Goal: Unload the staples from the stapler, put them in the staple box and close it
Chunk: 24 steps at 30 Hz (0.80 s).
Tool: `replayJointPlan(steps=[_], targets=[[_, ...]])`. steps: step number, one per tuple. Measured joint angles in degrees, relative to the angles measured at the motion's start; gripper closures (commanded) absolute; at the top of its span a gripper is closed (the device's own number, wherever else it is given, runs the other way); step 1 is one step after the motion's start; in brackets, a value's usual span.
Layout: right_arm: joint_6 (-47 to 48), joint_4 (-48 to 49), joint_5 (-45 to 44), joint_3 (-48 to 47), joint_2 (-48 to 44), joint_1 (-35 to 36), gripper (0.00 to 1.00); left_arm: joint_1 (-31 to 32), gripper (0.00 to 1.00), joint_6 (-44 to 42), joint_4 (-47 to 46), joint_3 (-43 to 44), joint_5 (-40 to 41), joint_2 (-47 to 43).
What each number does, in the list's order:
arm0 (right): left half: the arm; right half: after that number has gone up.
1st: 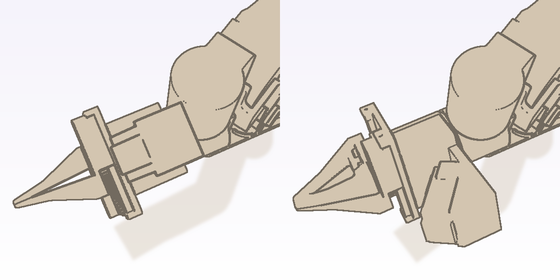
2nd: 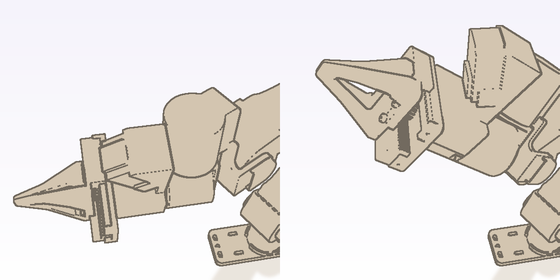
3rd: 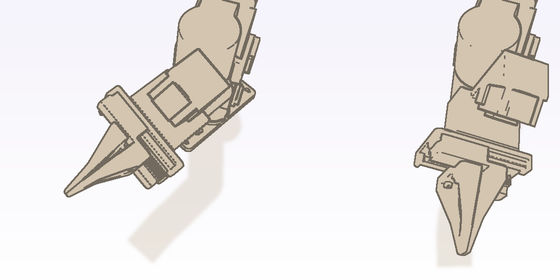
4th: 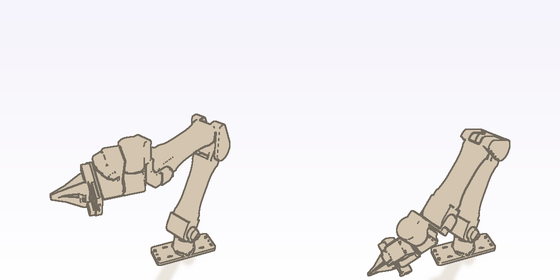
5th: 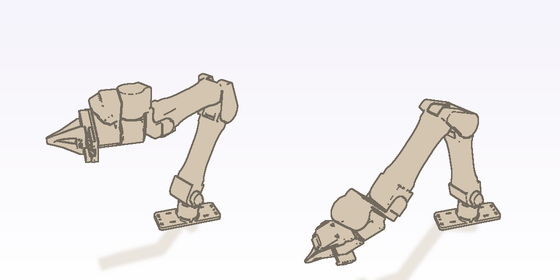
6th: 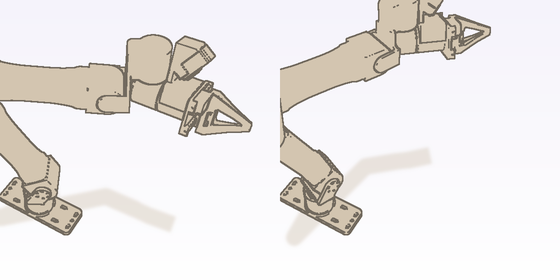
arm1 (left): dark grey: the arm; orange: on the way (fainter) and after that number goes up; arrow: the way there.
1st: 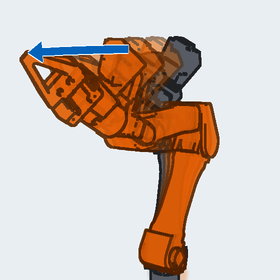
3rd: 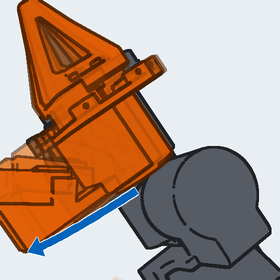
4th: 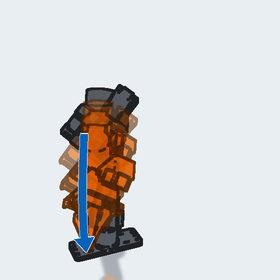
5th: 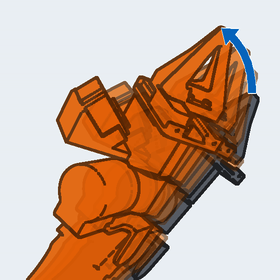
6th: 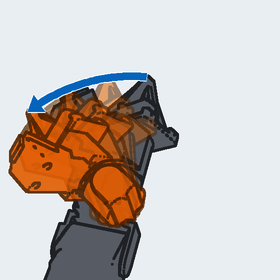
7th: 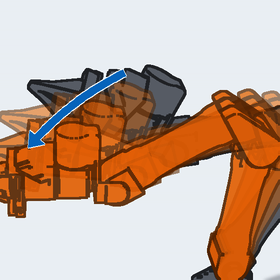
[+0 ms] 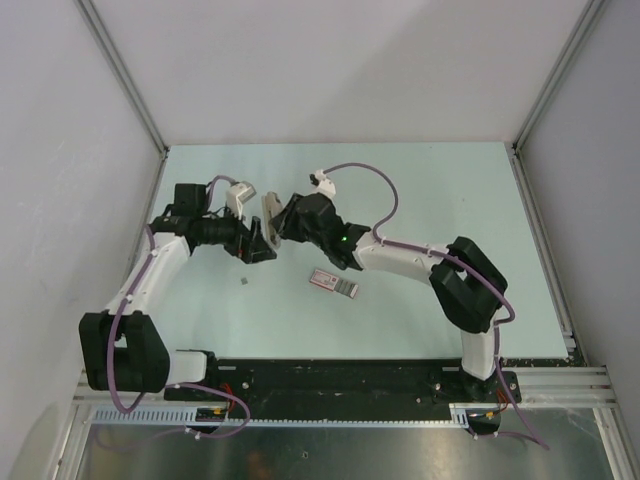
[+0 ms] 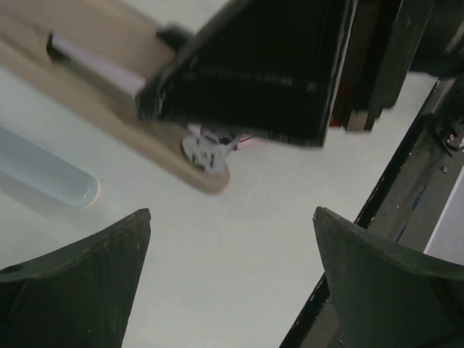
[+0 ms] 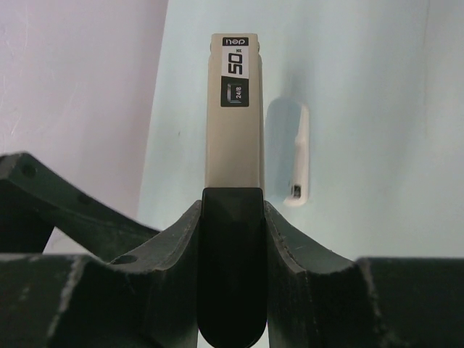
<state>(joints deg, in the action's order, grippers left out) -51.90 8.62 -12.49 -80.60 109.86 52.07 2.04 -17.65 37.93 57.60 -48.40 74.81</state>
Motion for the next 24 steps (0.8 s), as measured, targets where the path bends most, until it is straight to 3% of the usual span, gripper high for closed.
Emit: replayJointPlan(steps=[12, 24], targets=[[-5.22, 1.84, -0.74, 3.02, -5.29, 2.19, 1.0, 1.64, 0.21, -1.51, -2.89, -0.37, 0.33, 1.77], [-6.69, 2.8, -1.18, 4.31, -5.62, 3.26, 1.0, 2.54, 0.5, -2.36, -2.64, -0.13, -0.48, 4.04]])
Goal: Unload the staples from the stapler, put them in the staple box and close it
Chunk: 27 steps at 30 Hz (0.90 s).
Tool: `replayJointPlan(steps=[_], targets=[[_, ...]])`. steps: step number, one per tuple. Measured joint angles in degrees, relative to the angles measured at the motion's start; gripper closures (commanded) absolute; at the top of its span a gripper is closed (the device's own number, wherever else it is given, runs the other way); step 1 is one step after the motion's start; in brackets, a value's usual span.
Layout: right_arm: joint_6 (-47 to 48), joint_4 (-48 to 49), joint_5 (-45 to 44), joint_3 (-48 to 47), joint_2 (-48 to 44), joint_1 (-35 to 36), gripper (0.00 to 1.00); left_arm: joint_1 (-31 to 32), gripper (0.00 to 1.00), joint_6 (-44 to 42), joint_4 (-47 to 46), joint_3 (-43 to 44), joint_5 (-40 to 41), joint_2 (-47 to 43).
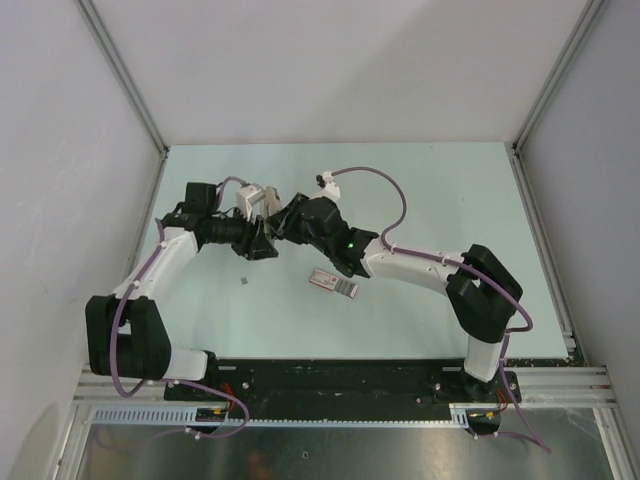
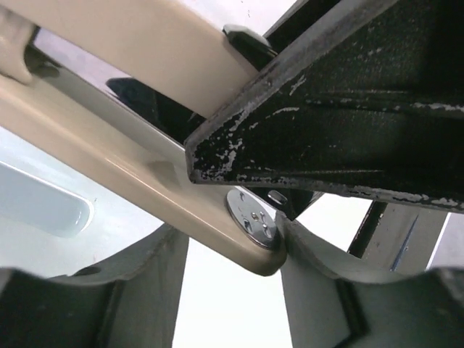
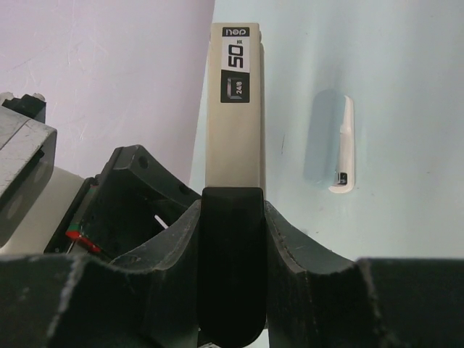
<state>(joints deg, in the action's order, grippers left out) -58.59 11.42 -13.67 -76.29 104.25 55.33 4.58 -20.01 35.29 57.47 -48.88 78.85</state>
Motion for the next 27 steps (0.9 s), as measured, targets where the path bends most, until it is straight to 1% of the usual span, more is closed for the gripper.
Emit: replayJointPlan(steps=[2, 5, 6, 8, 11, 17, 22, 27], targets=[[-0.11, 0.04, -0.15, 0.02, 0.0, 0.0, 1.0, 0.07, 0.6, -0.02, 0.02, 0.11, -0.15, 0.11], [-0.15, 0.0, -0.44, 0.02, 0.0, -0.02, 1.0, 0.11, 0.81, -0.13, 0.31, 0.26, -0.63, 0.33], [-0.17, -0.09, -0.39, 0.13, 0.0, -0.04, 1.0, 0.15, 0.87, -0.37, 0.37, 0.33, -0.37, 0.5], [-0.22, -0.35, -0.22, 0.35, -0.07, -0.07, 1.0, 0.02, 0.92, -0.07, 0.37, 0.5, -0.07, 0.9], [-0.33, -0.35, 0.66, 1.55, -0.72, 0.07, 1.0, -0.44, 0.95, -0.26, -0.15, 1.01, 0.94, 1.68], [-0.15, -0.15, 2.6, 5.75, -3.93, -1.07, 1.0, 1.46, 0.97, -2.14, 0.13, 1.09, 2.62, 1.81], [1.42, -1.03, 6.25, 9.35, -7.56, -2.62, 1.0, 2.73, 0.99, -4.66, -0.28, 1.25, 5.7, 2.89], [3.96, -1.7, 11.13, 11.5, -9.01, -4.98, 1.0, 5.18, 1.0, -6.78, -0.46, 1.9, 9.62, 4.15]])
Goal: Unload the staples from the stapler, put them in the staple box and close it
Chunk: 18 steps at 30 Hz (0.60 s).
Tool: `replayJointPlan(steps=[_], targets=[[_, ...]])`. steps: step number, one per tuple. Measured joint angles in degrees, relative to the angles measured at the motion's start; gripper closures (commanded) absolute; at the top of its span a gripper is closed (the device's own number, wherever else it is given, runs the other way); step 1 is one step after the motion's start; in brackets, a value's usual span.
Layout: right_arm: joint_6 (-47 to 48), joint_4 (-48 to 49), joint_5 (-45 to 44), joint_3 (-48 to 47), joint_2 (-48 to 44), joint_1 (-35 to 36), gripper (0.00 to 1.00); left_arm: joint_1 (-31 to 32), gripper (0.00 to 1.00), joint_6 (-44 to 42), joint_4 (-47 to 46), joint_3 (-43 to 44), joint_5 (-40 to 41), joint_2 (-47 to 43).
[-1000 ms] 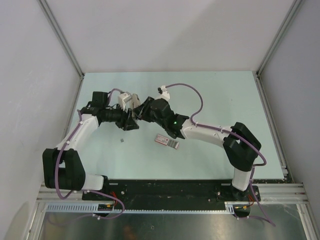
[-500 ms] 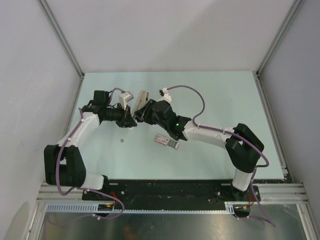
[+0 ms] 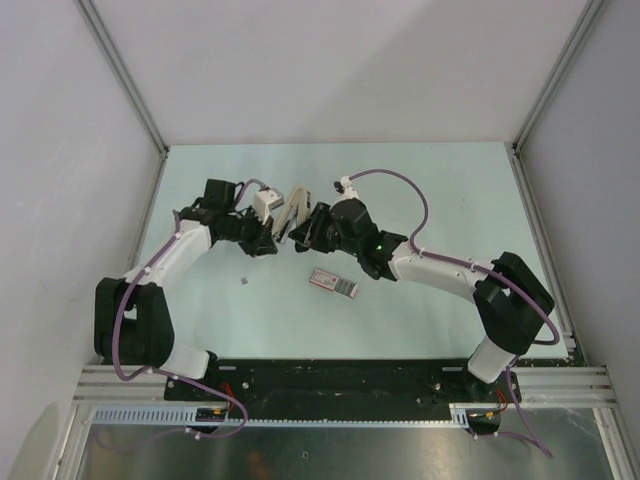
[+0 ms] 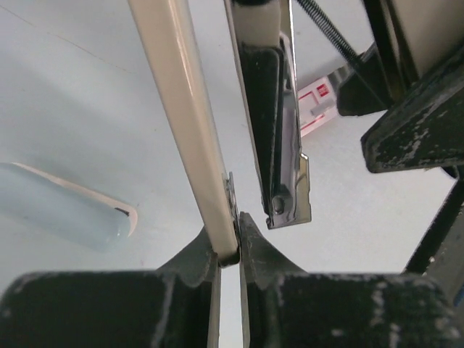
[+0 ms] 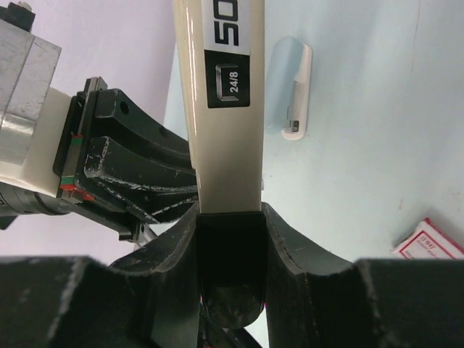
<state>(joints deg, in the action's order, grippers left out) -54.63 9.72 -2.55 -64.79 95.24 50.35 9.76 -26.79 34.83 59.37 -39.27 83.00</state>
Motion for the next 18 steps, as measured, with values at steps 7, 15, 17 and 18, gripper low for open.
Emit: replayJointPlan(steps=[7, 15, 17, 18], targets=[[8.74, -1.05, 10.14, 0.59, -0.04, -5.03, 1.0, 5.25, 1.0, -3.32, -1.97, 2.51, 10.93, 3.08], [19.63, -3.69, 21.35, 1.18, 0.04, -11.45, 1.0, 9.53, 1.0, -7.8, -7.23, 4.59, 23.45, 6.95], [21.77, -4.04, 22.51, 1.18, 0.07, -11.91, 1.0, 9.86, 1.0, -9.33, -8.24, 4.55, 26.21, 6.99], [22.84, -4.15, 22.88, 1.18, 0.07, -12.09, 1.0, 10.1, 1.0, -10.19, -9.05, 4.42, 27.76, 6.99]])
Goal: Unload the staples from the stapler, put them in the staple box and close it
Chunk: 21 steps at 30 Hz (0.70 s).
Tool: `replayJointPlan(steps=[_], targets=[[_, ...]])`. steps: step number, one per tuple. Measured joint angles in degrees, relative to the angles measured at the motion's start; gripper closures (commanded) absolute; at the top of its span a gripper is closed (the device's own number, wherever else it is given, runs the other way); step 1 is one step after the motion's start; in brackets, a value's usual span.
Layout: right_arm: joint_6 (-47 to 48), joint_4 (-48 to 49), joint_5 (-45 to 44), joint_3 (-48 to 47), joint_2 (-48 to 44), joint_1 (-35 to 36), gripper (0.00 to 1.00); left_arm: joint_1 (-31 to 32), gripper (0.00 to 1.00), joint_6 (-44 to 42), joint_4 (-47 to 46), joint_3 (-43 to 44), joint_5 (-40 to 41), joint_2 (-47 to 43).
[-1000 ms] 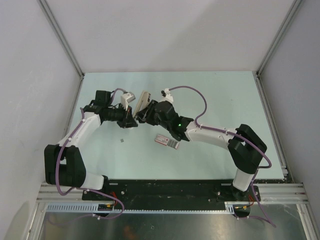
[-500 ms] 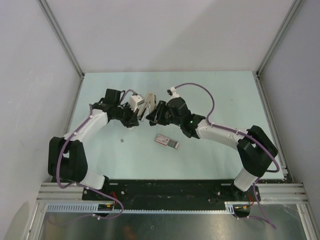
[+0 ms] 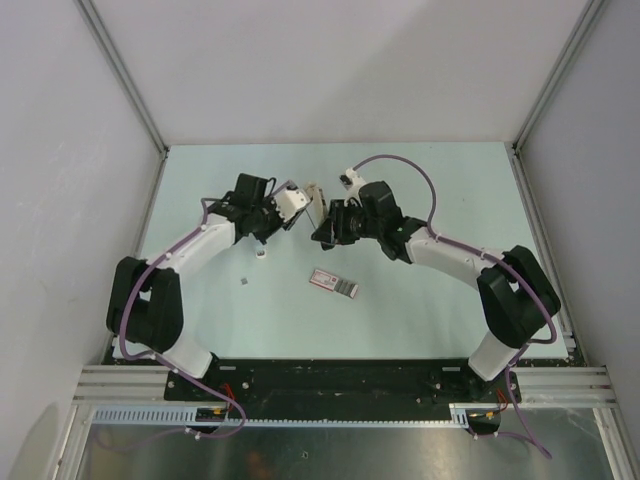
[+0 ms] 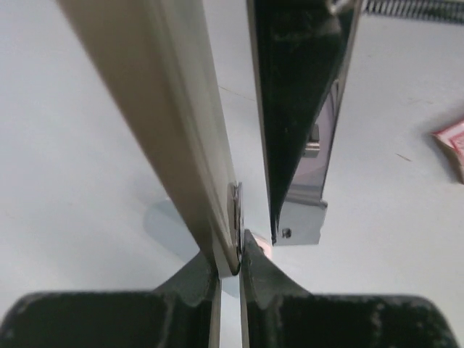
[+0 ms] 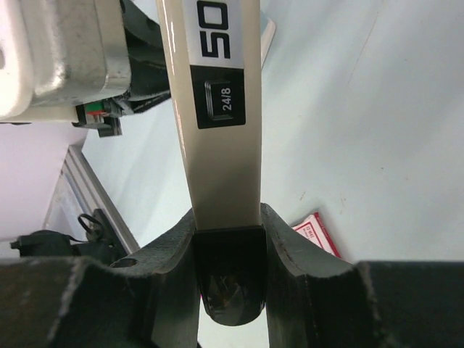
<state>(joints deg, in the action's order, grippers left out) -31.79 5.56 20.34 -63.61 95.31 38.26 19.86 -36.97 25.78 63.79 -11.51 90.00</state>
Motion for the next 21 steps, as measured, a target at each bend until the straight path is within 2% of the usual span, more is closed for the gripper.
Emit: replayJointPlan(steps=[5, 11, 21], targets=[[4.02, -0.87, 1.53, 0.0, 0.74, -0.98, 1.0, 1.95, 1.0, -4.0, -5.75, -2.89, 7.02, -0.02], [8.37, -4.17, 4.66, 0.39, 2.05, -2.19, 1.0, 5.55, 1.0, -8.68, -14.62, -11.02, 15.91, -1.64], [12.2, -4.61, 9.66, 0.59, 2.64, -4.63, 1.0, 8.79, 1.0, -18.75, -24.09, -17.49, 24.94, -4.04]])
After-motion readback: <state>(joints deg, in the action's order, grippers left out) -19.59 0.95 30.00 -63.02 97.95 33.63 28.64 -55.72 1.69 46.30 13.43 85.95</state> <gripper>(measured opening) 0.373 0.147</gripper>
